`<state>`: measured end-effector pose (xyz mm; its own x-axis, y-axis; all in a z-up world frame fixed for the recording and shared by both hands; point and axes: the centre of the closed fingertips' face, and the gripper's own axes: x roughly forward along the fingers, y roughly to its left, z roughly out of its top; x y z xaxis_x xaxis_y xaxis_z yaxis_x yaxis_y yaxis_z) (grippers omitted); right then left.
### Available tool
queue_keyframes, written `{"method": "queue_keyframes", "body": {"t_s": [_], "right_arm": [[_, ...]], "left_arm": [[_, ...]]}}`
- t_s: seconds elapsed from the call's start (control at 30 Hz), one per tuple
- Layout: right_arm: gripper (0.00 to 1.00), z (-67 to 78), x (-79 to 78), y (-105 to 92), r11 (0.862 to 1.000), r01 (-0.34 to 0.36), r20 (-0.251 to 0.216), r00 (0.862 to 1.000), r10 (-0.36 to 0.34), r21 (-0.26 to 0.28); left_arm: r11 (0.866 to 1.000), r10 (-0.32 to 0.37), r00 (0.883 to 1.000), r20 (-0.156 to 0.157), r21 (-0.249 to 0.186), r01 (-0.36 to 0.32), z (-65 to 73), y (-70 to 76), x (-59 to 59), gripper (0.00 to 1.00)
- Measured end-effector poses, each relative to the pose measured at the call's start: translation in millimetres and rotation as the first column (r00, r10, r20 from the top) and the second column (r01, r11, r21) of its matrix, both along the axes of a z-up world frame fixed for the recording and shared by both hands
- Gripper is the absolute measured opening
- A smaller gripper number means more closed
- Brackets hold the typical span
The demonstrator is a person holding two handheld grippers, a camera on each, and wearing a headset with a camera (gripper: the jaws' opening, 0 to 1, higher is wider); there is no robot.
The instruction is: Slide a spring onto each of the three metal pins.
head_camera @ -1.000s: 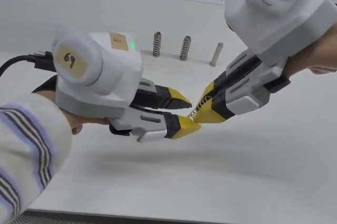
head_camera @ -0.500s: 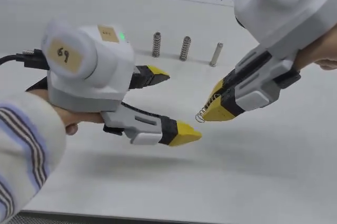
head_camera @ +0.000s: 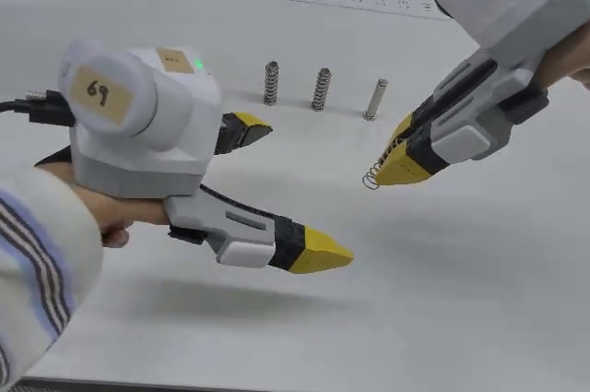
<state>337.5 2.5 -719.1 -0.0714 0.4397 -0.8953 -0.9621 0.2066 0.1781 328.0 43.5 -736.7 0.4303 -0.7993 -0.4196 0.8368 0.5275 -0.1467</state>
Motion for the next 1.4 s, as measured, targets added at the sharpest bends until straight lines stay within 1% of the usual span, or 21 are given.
{"method": "queue_keyframes", "body": {"t_s": [0.2,0.33,0.37,0.43,0.5,0.63,0.73,0.77,0.83,0.9,1.0,1.03,1.13,1.2,1.23,1.27,1.3,1.33,1.4], "right_arm": [[0.08,0.2,12.7,-3.1,1.000,-0.004,0.019,1.000,0.004,-0.027],[0.08,0.4,19.7,-4.4,0.999,-0.005,0.035,0.999,0.007,-0.042],[0.08,0.4,22.2,-4.9,0.999,-0.004,0.038,0.999,0.006,-0.045],[0.08,0.8,29.0,-6.8,0.998,-0.004,0.046,0.999,0.007,-0.055],[0.08,2.2,37.3,-9.6,0.998,0.001,0.061,0.998,0.003,-0.065],[0.08,4.1,55.2,-18.4,0.994,0.000,0.090,0.996,0.010,-0.108],[0.08,6.7,67.2,-21.4,0.993,0.001,0.110,0.994,0.012,-0.122],[0.08,7.5,70.6,-22.1,0.992,0.002,0.115,0.993,0.012,-0.124],[0.08,8.3,79.6,-25.1,0.990,0.002,0.131,0.991,0.017,-0.144],[0.08,8.0,88.5,-29.1,0.984,-0.011,0.148,0.988,0.038,-0.177],[0.08,8.4,98.7,-28.9,0.983,-0.013,0.157,0.987,0.042,-0.186],[0.08,8.4,106.1,-27.7,0.983,-0.008,0.171,0.984,0.040,-0.185],[0.08,4.5,119.9,-25.8,0.982,0.001,0.188,0.982,0.035,-0.189],[0.08,1.2,128.0,-25.5,0.980,0.004,0.199,0.979,0.036,-0.197],[0.08,-0.3,130.7,-25.4,0.980,0.005,0.200,0.979,0.036,-0.201],[0.08,-2.6,133.6,-25.0,0.979,0.005,0.199,0.979,0.036,-0.205],[0.08,-4.6,134.6,-25.1,0.977,0.004,0.195,0.980,0.039,-0.212],[0.08,-7.3,136.8,-25.6,0.974,-0.008,0.200,0.978,0.055,-0.225],[0.08,-10.8,140.7,-27.7,0.967,-0.024,0.214,0.974,0.080,-0.252]], "left_arm": [[1.000,0.011,1.000,-0.014,0.022,-0.011,-5.2,3.6,0.2,0.98],[1.000,0.013,1.000,-0.025,0.029,-0.012,-6.9,5.7,-0.4,0.98],[1.000,0.015,1.000,-0.025,0.028,-0.014,-6.0,6.2,0.1,0.98],[0.999,0.040,0.999,-0.028,0.005,-0.040,-1.3,7.3,4.3,0.98],[0.999,0.048,0.999,-0.023,0.005,-0.048,-0.2,8.5,7.2,0.98],[0.999,0.034,0.999,-0.021,0.042,-0.033,-4.2,10.2,7.4,0.98],[0.998,0.035,0.999,-0.020,0.047,-0.034,-5.4,10.3,8.4,0.98],[0.998,0.037,0.999,-0.012,0.051,-0.036,-5.0,10.9,9.6,0.98],[0.998,0.042,0.999,-0.016,0.045,-0.041,-4.0,11.3,10.4,0.98],[0.998,0.048,0.999,-0.009,0.041,-0.048,-2.2,12.7,11.6,0.98],[0.997,0.065,0.998,-0.004,0.040,-0.065,-0.5,15.5,14.6,0.98],[0.997,0.068,0.998,-0.004,0.040,-0.067,-0.4,15.9,14.8,0.98],[0.997,0.070,0.997,-0.014,0.042,-0.069,-1.5,16.3,14.2,0.98],[0.996,0.069,0.998,-0.010,0.050,-0.068,-2.8,16.7,14.3,0.98],[0.996,0.073,0.997,0.009,0.057,-0.073,-2.9,17.5,16.6,0.98],[0.995,0.074,0.997,0.021,0.061,-0.076,-2.7,17.8,18.0,0.98],[0.996,0.072,0.997,0.016,0.061,-0.073,-2.8,17.7,17.5,0.98],[0.996,0.071,0.997,0.011,0.055,-0.072,-2.5,17.4,17.8,0.98],[0.996,0.076,0.997,0.013,0.052,-0.076,-1.8,17.6,19.4,0.98]]}}
